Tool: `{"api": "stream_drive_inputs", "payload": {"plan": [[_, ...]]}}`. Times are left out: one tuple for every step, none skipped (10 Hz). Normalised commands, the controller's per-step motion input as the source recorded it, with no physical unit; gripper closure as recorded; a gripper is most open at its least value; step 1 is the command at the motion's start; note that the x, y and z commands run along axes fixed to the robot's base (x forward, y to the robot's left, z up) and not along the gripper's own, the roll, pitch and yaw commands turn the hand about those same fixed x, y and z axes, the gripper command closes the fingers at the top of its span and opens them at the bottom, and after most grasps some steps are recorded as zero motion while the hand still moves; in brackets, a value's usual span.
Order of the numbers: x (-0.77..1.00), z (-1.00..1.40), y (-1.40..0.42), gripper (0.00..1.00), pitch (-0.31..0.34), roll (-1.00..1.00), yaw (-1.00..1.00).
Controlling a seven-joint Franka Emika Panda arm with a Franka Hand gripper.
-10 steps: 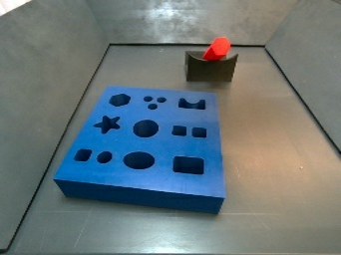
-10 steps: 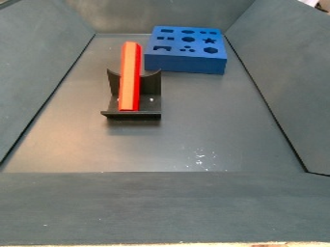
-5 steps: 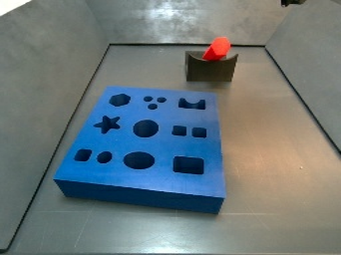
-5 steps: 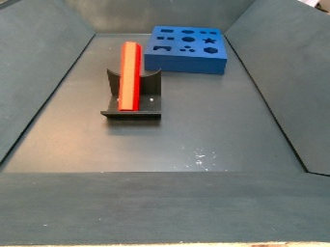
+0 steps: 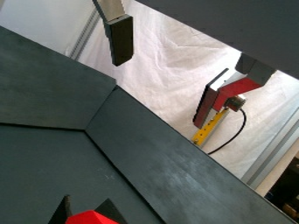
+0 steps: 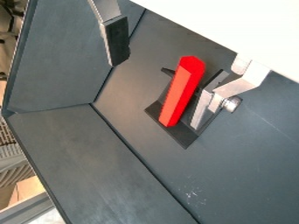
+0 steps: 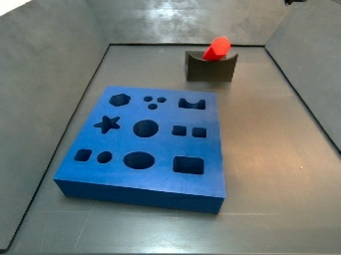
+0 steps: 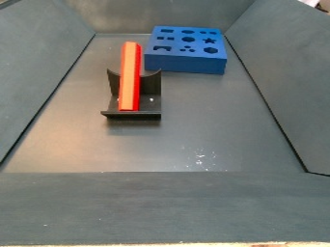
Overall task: Pick up the hexagon object. Move up. Place the hexagon object on the fixture. Regrasp the hexagon object. Move to above the board. Insert the hexagon object.
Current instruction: Regrasp the hexagon object.
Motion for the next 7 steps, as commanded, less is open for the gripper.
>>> {"api": "stream_drive_inputs", "payload": {"plan": [[0.50,-0.04,-0.06,0.00,0.018,0.16,0.09],[0.49,-0.04,-0.06,0.00,0.025,0.15,0.09],[0.48,-0.04,-0.05,0.00,0.038,0.14,0.09],[0.48,-0.04,-0.05,0.00,0.043,0.14,0.09],[0.47,-0.03,-0.05,0.00,0.050,0.13,0.09],[0.47,-0.03,-0.05,0.00,0.054,0.13,0.09],[0.46,-0.03,-0.05,0.00,0.059,0.13,0.09]]}}
